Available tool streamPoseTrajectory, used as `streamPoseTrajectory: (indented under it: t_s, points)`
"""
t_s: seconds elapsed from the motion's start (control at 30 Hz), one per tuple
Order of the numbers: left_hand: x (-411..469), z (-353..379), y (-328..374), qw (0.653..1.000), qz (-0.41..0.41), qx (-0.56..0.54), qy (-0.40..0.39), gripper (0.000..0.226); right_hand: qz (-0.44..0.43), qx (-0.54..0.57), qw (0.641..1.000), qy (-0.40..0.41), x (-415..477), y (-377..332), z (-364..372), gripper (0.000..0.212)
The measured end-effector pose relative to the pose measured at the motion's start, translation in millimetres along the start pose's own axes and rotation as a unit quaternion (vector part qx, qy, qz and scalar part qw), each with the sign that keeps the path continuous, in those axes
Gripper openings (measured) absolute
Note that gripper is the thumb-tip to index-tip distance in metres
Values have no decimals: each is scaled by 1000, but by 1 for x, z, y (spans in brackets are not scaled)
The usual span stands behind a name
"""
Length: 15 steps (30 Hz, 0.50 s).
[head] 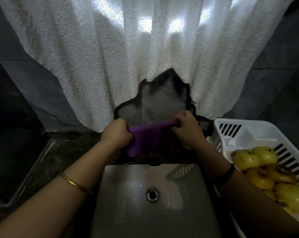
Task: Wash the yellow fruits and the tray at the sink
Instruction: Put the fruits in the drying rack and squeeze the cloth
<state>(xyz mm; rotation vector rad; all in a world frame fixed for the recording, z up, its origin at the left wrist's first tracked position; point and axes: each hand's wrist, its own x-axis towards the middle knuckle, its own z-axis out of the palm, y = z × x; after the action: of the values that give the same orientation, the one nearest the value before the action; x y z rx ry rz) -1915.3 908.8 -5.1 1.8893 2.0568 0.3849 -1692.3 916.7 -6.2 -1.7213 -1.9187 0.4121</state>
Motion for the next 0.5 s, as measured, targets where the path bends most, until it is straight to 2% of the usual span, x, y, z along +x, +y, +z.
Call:
streamPoseTrajectory:
  t_s: [0.07,0.1,0.17,0.23,0.33,0.43,0.5]
  points:
    - [5,-6,-3,1000,12,-21,8,28,64,179,981,-24,-1,-1,-4,11]
    - [7,-10,-3,997,15,-73,-10,28,83,250,964,-26,-1,1,-6,12]
    - [7,-20,0,976,14,-208,-60,29,80,277,957,9,-1,1,-10,8]
    - [1,-31,5,945,-6,-310,-109,30,74,289,953,63,-1,1,-13,18]
    - [-3,-40,5,917,-22,-373,-140,48,40,269,954,125,-2,-1,-18,31]
    - [-5,-36,6,942,-25,-310,-126,41,16,129,983,129,-3,-1,-13,33]
    - [-5,-30,12,951,-51,-287,-100,31,17,79,988,134,-7,-8,-6,30]
